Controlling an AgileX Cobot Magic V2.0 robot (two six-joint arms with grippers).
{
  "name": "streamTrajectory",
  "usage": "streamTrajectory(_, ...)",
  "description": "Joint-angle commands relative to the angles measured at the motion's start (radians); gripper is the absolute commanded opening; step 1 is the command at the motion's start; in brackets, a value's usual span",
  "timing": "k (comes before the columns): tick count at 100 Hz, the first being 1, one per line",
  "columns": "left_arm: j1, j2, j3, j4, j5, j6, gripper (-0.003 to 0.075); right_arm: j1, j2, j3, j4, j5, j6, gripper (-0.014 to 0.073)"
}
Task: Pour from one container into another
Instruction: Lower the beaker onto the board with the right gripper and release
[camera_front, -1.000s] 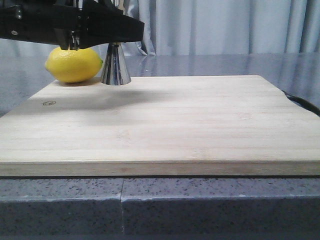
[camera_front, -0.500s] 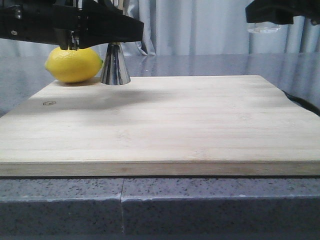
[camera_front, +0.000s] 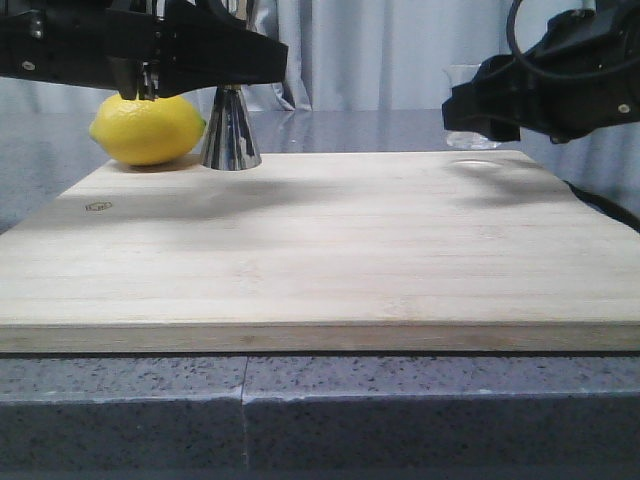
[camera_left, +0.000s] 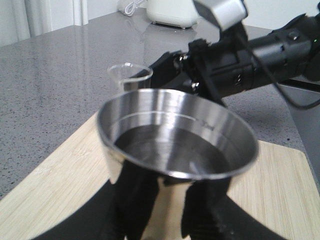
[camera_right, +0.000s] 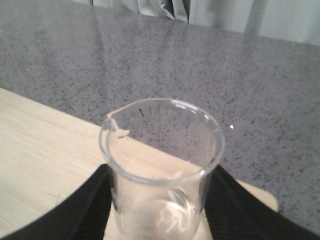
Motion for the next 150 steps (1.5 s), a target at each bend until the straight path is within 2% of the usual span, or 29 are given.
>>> streamTrajectory(1,-0.008,-0.049,-0.029,-0.086,0.102,-0.006,0.022,-0.012,0.006,-0.025,0.014,-0.11,0.004,0.0312)
streamTrajectory(43,-0.008,-0.049,-0.029,-0.086,0.102,-0.006,0.022,-0.024,0.061,-0.025,0.011,-0.123,0.004,0.0316)
streamTrajectory(86,-0.008,-0.049,-0.029,-0.086,0.102,-0.006,0.022,-0.024,0.005,-0.023,-0.076,-0.011,0.004,0.0316)
streamTrajectory(93,-0.008,-0.049,-0.029,-0.086,0.102,-0.006,0.022,-0.024,0.005,-0.023,-0.078,-0.011,0.004,0.0351)
streamTrajectory(111,-0.008,-0.049,-0.029,-0.086,0.102,-0.006,0.022,-0.024,-0.001,-0.023,-0.078,0.006,0.004,0.0535)
streamTrajectory(120,-0.008,-0.049,-0.029,-0.086,0.102,-0.006,0.022,-0.022,-0.033,-0.023,-0.078,0.075,0.006,0.0573)
streamTrajectory(141,-0.008,-0.049,-0.029,-0.086,0.102,-0.006,0.022,-0.001,-0.177,-0.023,-0.078,0.331,0.019,0.0574)
streamTrajectory(150,-0.008,-0.049,-0.029,-0.086,0.102,-0.006,0.022,0.009,-0.245,-0.023,-0.078,0.467,0.064,0.0574)
